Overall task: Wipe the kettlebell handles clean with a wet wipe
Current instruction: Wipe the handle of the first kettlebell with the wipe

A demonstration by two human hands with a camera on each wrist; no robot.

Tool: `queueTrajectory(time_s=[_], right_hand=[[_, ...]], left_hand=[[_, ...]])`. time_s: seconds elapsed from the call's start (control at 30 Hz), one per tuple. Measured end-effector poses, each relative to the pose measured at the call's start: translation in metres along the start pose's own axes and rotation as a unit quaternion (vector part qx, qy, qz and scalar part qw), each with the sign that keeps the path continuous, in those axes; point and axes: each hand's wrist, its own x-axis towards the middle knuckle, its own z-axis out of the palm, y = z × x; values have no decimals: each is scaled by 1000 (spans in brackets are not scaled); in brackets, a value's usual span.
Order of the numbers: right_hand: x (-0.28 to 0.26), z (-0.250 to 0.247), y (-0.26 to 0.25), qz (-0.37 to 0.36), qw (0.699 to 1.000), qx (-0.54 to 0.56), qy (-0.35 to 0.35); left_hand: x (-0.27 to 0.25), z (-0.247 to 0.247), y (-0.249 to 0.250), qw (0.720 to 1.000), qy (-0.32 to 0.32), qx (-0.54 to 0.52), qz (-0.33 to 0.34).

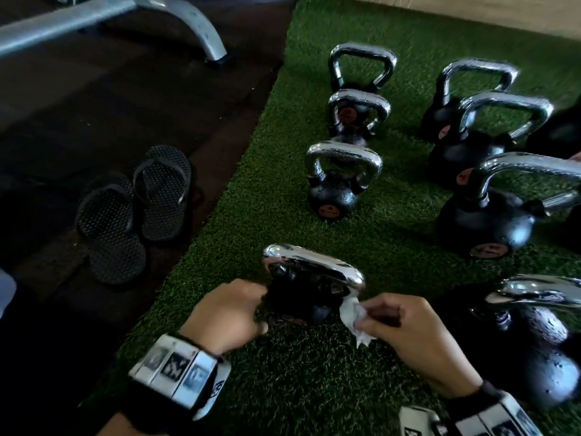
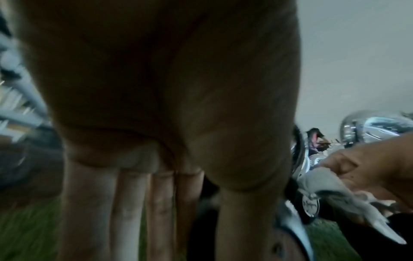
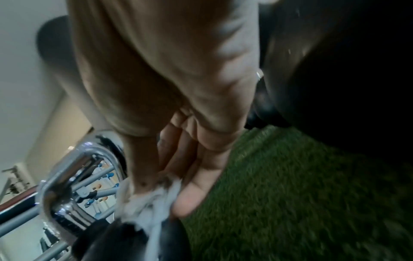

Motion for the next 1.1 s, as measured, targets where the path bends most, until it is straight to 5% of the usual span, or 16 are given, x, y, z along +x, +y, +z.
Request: queueTrajectory(time_s=[0.1, 0.2, 0.33, 0.57, 0.7, 0.8, 0.93, 1.03, 1.1], right_hand=[[-15, -6, -25, -39, 999, -10, -9], [-27, -5, -57, -125, 992, -21, -15], [-33, 5, -89, -234, 972, 0, 6], [-20, 22, -96, -269, 954, -13, 135], [-12, 14, -85, -259, 959, 52, 100], [-3, 0, -56, -251, 957, 114, 91], [16, 6, -9, -151, 982, 66, 89], [27, 27, 8, -90, 991, 93, 16], [32, 41, 11, -85, 992, 72, 59]], left_hand=[[-23, -14, 11, 987, 12, -158, 23], [-35, -31, 32, 906, -26, -419, 59], [-43, -35, 47, 881, 11, -448, 152], [-45, -30, 59, 808, 71, -554, 190], [-43, -38, 63, 820, 119, -518, 211], [-40, -46, 59, 819, 229, -471, 233], [-27, -48, 60, 857, 371, -259, 248], [-18, -39, 66, 893, 368, -81, 246], [-15, -33, 63, 910, 337, -65, 234]])
